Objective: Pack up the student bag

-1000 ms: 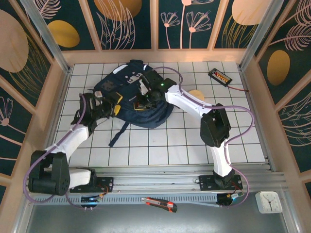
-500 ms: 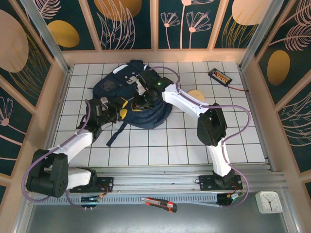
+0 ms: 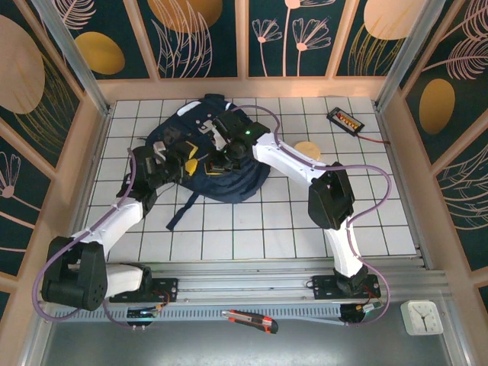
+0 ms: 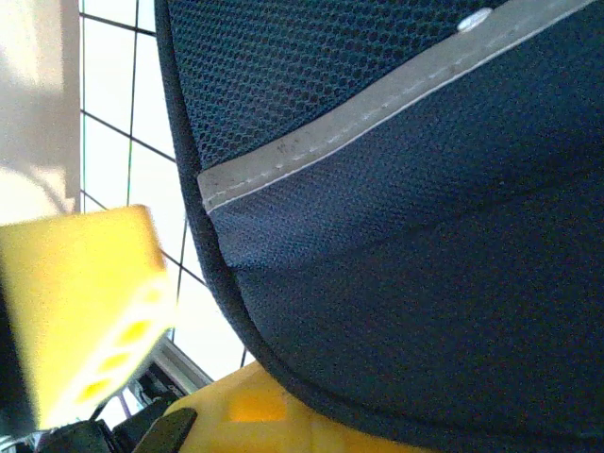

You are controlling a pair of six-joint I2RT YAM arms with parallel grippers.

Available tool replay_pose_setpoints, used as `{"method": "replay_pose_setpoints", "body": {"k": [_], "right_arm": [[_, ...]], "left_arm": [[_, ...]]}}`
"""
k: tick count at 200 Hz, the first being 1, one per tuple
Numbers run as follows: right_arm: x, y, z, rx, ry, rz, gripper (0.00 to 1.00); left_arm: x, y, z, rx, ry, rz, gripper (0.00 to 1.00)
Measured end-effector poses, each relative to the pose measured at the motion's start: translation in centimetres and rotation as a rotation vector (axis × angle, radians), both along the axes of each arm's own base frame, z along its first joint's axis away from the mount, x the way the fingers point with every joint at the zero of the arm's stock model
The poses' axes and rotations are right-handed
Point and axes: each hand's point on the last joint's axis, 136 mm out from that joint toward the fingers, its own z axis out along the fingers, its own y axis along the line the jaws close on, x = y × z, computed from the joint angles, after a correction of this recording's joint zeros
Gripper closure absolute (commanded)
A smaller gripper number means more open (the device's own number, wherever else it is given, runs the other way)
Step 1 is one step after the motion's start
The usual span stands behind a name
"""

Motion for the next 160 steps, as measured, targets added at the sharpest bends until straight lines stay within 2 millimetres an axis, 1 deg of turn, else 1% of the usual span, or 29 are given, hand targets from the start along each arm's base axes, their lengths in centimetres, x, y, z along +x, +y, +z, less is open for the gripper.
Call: {"method": "replay_pose_setpoints", "body": {"k": [13, 50, 89, 106, 124, 160], "right_arm": [[0.0, 0.0, 0.0, -0.001, -0.002, 0.001, 1.00], [0.0, -0.1, -0.2, -0.018, -0.011, -0.006, 1.00], [-0.2, -0.2, -0.5, -0.039, -0.025, -0.001, 1.00], [-0.3, -0.2, -0.6, -0.048, -0.030, -0.001, 1.00], [-0.3, -0.3, -0.7, -0.059, -0.035, -0.005, 1.00], [-0.4, -0.2, -0.7, -0.062, -0.037, -0.004, 1.00]], "left_arm": [[0.2, 0.0, 0.1, 0.003, -0.004, -0.004, 0.45], [1.2, -0.6, -1.7, 0.022, 0.050, -0.036, 0.45], [1.8, -1.1, -1.4, 0.037, 0.044, -0.068, 0.44], [1.8, -1.2, -1.8, 0.040, 0.055, -0.078, 0.44], [1.7, -1.3, -2.0, 0.048, 0.064, -0.089, 0.41], [1.5, -1.0, -1.9, 0.075, 0.066, -0.099, 0.36]]}}
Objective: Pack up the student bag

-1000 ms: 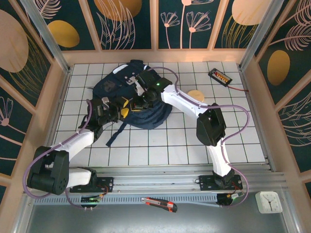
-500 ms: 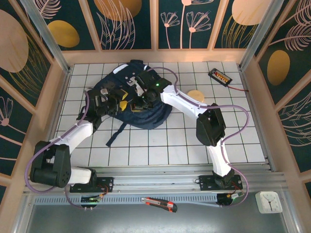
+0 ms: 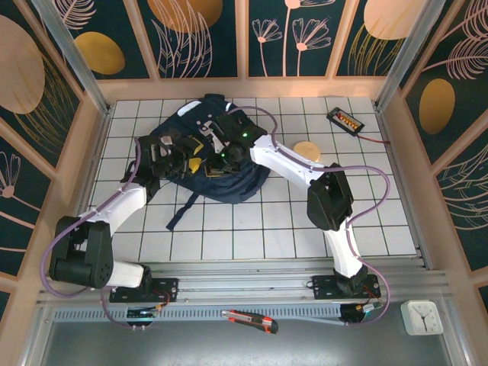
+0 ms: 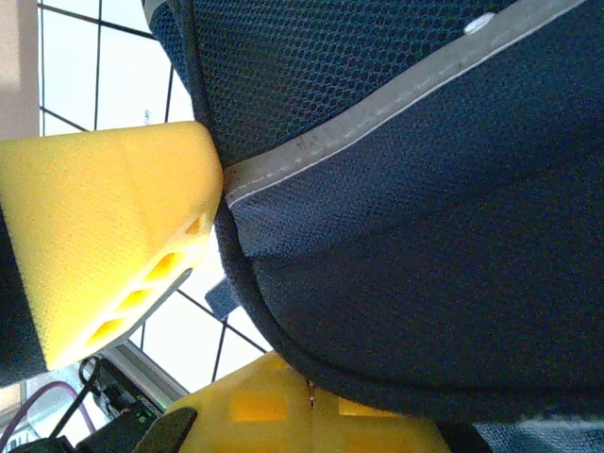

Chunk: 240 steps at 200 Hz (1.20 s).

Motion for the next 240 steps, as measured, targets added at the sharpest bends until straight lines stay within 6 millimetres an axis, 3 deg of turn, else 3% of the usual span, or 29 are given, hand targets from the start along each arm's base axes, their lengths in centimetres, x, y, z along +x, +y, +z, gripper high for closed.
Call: {"method": "replay_pose_setpoints", "body": {"k": [115, 167, 240], "right_arm": [[0.0, 0.1, 0.1, 0.003, -0.005, 0.007, 1.00], [0.0, 0.1, 0.1, 0.006, -0.002, 0.009, 1.00], [-0.1, 0.4, 0.3, 0.010, -0.006, 0.014, 1.00]], "left_arm": [[-1.4, 0.8, -0.7, 0.051, 0.029, 0.004, 0.34], [-1.7, 0.8, -2.8, 0.055, 0.079, 0.005, 0.36], [-0.6, 0.4, -3.9, 0.049, 0.111, 0.000, 0.61]]}}
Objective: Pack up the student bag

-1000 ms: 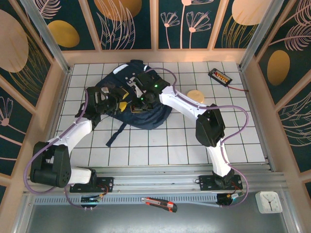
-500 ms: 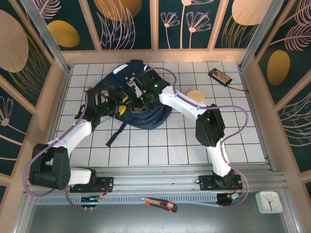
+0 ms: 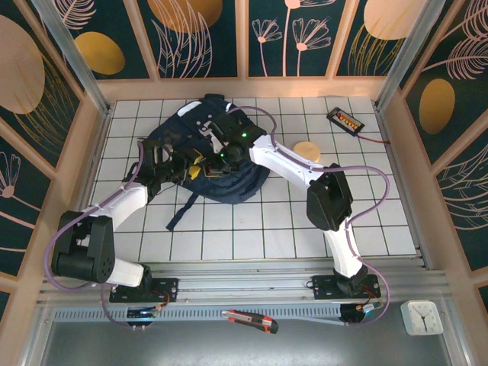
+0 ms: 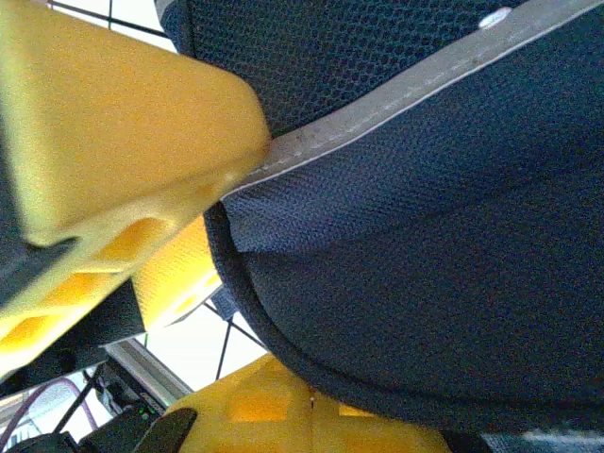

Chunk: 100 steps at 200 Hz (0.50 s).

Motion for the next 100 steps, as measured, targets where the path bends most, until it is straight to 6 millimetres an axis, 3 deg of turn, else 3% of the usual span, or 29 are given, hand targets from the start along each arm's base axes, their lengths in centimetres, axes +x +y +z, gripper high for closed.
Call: {"method": "replay_pose_setpoints", "body": {"k": [22, 40, 100], "right_arm": [[0.07, 0.04, 0.07, 0.001, -0.004, 0.001, 1.00], [0.08, 0.03, -0.02, -0.003, -0.005, 0.005, 1.00], [0.01, -0.92, -0.86, -0.033, -0.006, 0.013, 1.00]], "left_arm": [[0.05, -0.02, -0.18, -0.001, 0.004, 0.000, 0.72], [0.09, -0.09, -0.32, -0.008, 0.012, -0.001, 1.00], [-0.14, -0.08, -0.59, 0.022, 0.001, -0.027, 1.00]]}}
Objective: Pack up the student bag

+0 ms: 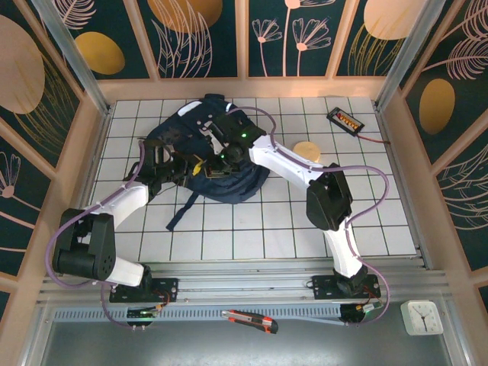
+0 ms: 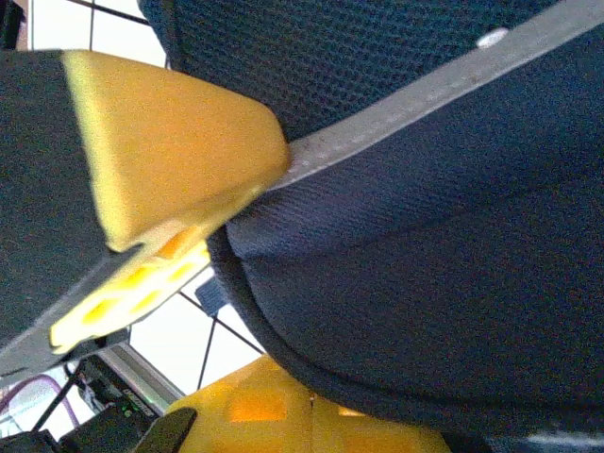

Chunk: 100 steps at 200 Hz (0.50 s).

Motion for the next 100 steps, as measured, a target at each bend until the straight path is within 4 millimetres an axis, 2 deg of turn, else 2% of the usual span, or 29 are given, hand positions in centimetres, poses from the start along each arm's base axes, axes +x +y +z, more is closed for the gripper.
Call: {"method": "replay_pose_setpoints", "body": {"k": [30, 62, 100], "right_arm": [[0.3, -2.6, -0.5, -0.013, 0.002, -0.019, 1.00], [2.0, -6.2, 0.3, -0.017, -0.021, -0.066, 1.00], [3.5, -8.5, 0.4, -0.021, -0.042, -0.086, 1.00]], "left_arm": [[-0.5, 0.0, -0.5, 0.025, 0.004, -0.027, 1.00], [-0.7, -0.1, -0.1, 0.045, -0.015, -0.049, 1.00], [-0.8, -0.1, 0.3, 0.072, -0.032, -0.075, 1.00]]}}
